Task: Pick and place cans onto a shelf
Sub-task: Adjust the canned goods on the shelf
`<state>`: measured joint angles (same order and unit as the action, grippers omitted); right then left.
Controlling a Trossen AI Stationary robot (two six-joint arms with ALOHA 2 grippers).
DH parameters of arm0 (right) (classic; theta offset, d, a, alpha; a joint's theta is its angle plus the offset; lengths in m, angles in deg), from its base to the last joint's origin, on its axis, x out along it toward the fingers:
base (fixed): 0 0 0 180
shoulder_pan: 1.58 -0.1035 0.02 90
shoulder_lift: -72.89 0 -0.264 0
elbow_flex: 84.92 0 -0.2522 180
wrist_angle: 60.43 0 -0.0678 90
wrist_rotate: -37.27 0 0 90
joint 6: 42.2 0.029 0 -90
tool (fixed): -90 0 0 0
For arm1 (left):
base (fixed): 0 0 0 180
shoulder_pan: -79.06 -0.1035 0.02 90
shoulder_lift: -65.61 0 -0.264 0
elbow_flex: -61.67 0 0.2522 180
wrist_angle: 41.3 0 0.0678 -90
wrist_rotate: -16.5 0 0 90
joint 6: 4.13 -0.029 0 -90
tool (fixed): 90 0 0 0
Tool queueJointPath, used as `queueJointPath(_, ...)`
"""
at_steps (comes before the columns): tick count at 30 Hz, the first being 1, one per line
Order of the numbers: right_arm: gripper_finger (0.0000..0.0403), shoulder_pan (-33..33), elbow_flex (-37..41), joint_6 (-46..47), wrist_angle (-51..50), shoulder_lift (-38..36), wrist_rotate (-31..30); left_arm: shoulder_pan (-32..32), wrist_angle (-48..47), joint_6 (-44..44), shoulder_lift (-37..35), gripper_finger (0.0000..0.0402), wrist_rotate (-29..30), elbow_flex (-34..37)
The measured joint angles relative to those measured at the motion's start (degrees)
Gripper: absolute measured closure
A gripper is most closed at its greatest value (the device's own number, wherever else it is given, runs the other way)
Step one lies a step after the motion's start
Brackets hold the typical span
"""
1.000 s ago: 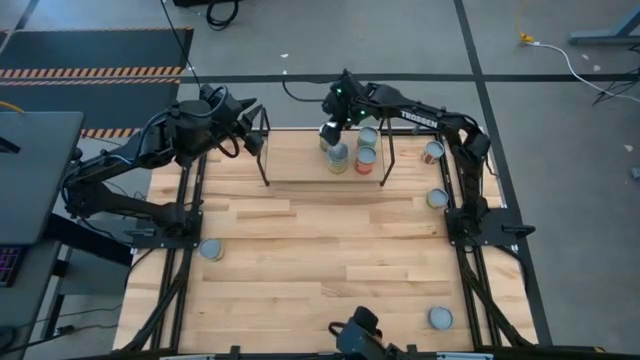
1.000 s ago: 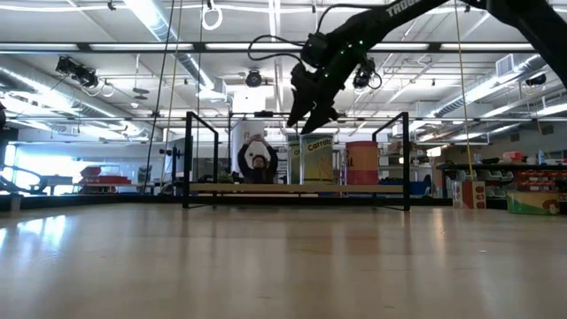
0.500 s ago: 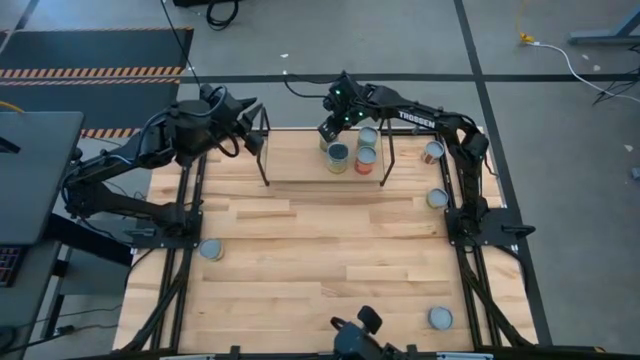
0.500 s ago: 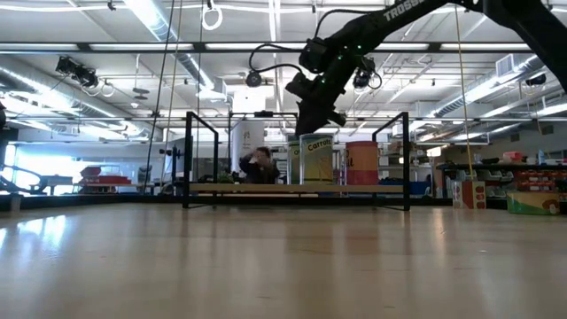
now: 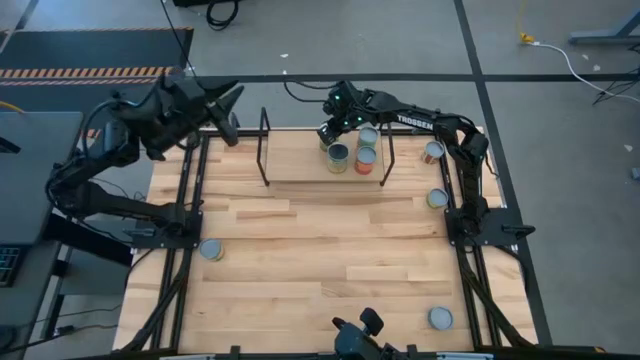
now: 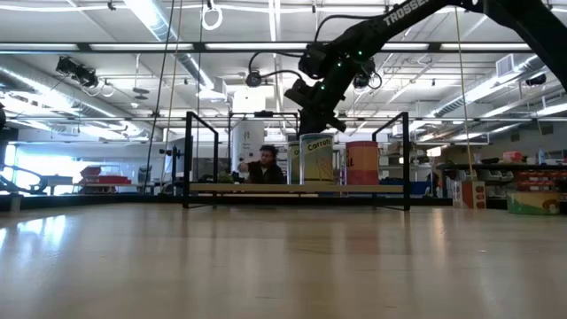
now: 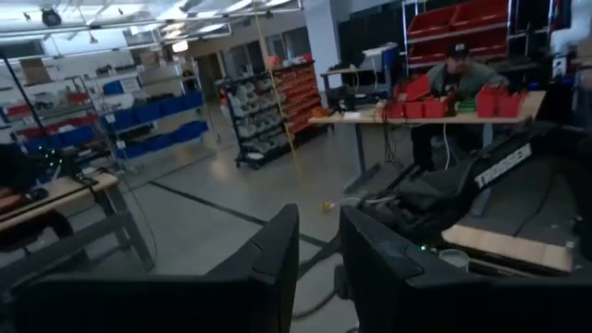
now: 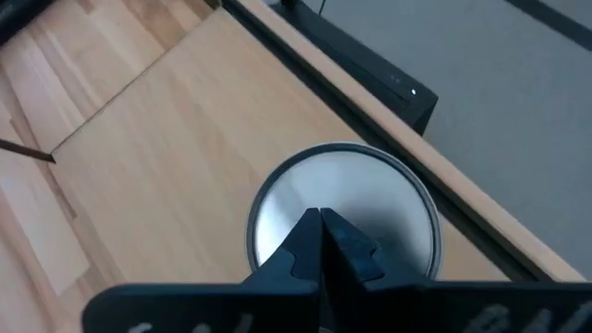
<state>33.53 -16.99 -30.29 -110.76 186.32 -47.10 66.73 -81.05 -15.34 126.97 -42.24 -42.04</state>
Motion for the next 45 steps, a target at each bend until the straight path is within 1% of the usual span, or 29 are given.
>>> queueJointPath(8, 0.0399, 0.0, 0.9, 2.7, -0.4, -0.4, -4.2, 0.0, -1.0, 0.1, 0.0, 0.0312, 0.0, -0.1)
queueJointPath(12, 0.0399, 0.2, 0.9, 3.6, -3.3, -1.2, -5.2, 0.0, -1.0, 0.1, 0.1, 0.0312, -0.1, -0.1)
queueJointPath(16, 0.0400, 0.2, 1.0, 3.6, -6.5, -2.3, -8.0, 0.0, -0.9, 0.1, 0.1, 0.0312, 0.0, -0.1)
queueJointPath(24, 0.0399, 0.2, 0.8, 3.6, -7.5, -2.9, -6.5, 0.0, -0.9, 0.0, 0.1, 0.0312, 0.0, -0.1)
queueJointPath(26, 0.0399, 0.1, 0.4, 3.6, -7.9, -3.5, -3.9, 0.0, -0.9, 0.0, 0.1, 0.0312, 0.0, -0.1)
queueJointPath(29, 0.0399, -0.9, 0.1, 3.8, -8.6, -5.4, 3.7, 0.0, -0.9, 0.0, 0.1, 0.0312, 0.0, -0.1)
queueJointPath(31, 0.0399, -2.2, 0.1, 3.7, -10.7, -5.9, 5.8, 0.0, -0.9, 0.0, 0.1, 0.0312, 0.1, -0.1)
queueJointPath(38, 0.0399, -5.8, 0.1, 4.4, -14.0, -4.8, 4.1, 0.0, -0.9, 0.0, 0.0, 0.0312, 0.5, 0.0)
queueJointPath(40, 0.0399, -6.3, 0.2, 5.6, -16.9, -4.5, 3.9, 0.0, -0.9, 0.0, 0.0, 0.0312, 0.7, 0.0)
queueJointPath(45, 0.0399, -6.5, 0.1, 6.3, -22.6, -5.2, -0.3, 0.0, -0.9, 0.0, 0.0, 0.0312, 0.9, 0.0)
